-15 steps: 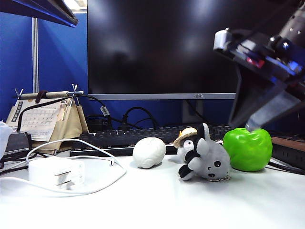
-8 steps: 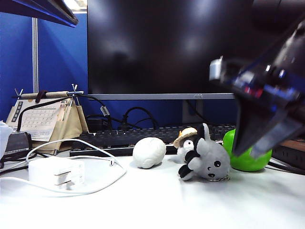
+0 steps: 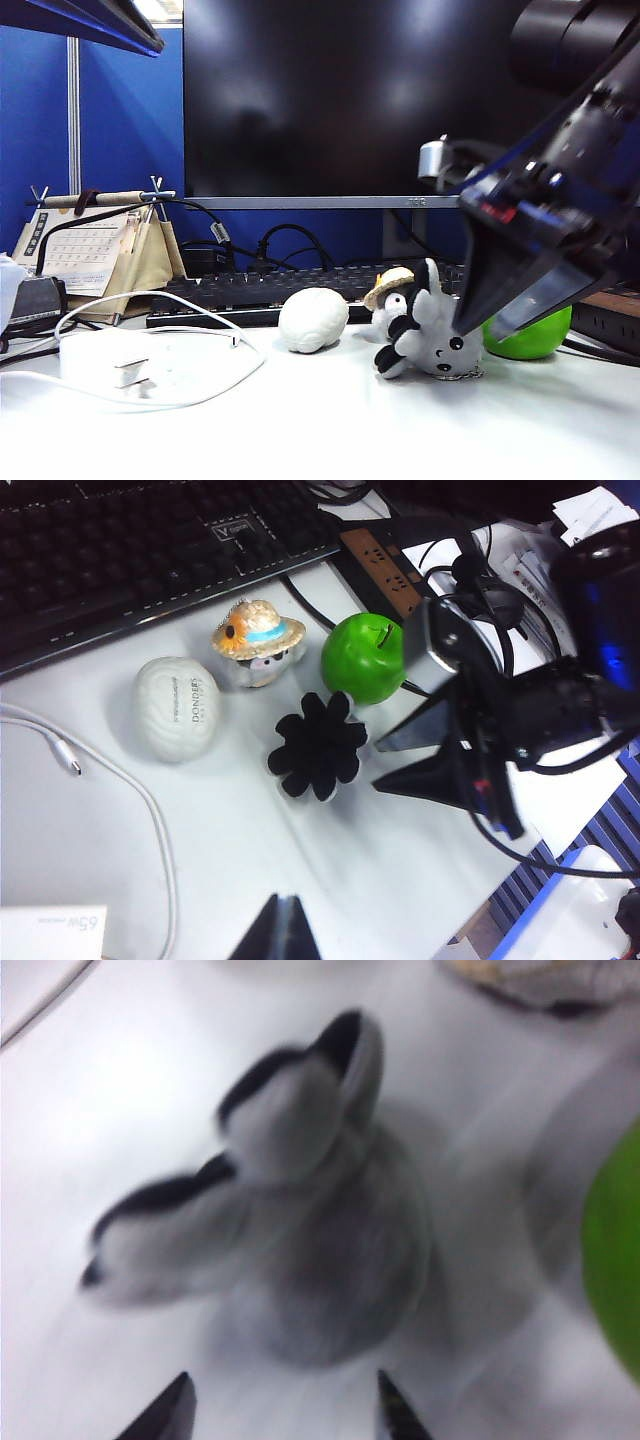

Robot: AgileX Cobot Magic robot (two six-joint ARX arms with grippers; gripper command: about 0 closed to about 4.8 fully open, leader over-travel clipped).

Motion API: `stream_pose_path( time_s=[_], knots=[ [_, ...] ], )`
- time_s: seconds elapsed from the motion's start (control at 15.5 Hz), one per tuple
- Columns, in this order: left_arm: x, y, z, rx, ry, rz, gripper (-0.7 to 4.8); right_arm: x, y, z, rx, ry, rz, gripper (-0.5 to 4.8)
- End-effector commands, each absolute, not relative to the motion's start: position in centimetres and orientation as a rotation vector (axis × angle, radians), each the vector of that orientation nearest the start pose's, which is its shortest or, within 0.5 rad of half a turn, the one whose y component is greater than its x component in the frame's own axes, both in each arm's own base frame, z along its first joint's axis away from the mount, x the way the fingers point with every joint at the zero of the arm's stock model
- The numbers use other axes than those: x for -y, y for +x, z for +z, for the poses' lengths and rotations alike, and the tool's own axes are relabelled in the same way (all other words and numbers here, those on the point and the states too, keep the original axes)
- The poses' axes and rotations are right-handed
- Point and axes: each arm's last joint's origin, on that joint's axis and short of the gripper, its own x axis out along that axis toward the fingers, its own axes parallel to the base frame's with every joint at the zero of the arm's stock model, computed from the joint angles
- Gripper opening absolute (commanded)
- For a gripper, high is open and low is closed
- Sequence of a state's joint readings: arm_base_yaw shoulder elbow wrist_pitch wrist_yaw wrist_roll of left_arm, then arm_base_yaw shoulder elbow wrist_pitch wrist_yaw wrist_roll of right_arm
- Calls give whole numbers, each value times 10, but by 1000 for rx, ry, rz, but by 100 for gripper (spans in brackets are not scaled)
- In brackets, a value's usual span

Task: Place the tilting octopus upright.

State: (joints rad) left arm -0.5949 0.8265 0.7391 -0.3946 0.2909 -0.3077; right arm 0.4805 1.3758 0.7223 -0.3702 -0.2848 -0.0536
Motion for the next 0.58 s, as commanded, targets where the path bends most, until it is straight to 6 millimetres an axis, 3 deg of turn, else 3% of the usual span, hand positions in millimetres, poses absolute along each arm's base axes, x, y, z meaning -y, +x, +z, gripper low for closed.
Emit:
stream_pose_path(
  time_s=[0.06, 0.19, 0.39, 0.45, 0.58],
  knots=[
    [105, 141, 294, -607, -208, -788, -2, -127, 225, 173, -1009, -144, 732, 228],
    [105, 141, 294, -607, -208, -788, -2, -129, 228, 169, -1005, -144, 732, 155],
    [105, 141, 294, -607, -208, -788, -2, -131, 232, 171, -956, -140, 738, 127],
    [105, 141, 294, -607, -208, -788, -2, -131, 233, 172, -941, -139, 739, 38],
    [105, 141, 294, -607, -208, -788, -2, -131, 234, 172, -931, -138, 740, -3]
  ],
)
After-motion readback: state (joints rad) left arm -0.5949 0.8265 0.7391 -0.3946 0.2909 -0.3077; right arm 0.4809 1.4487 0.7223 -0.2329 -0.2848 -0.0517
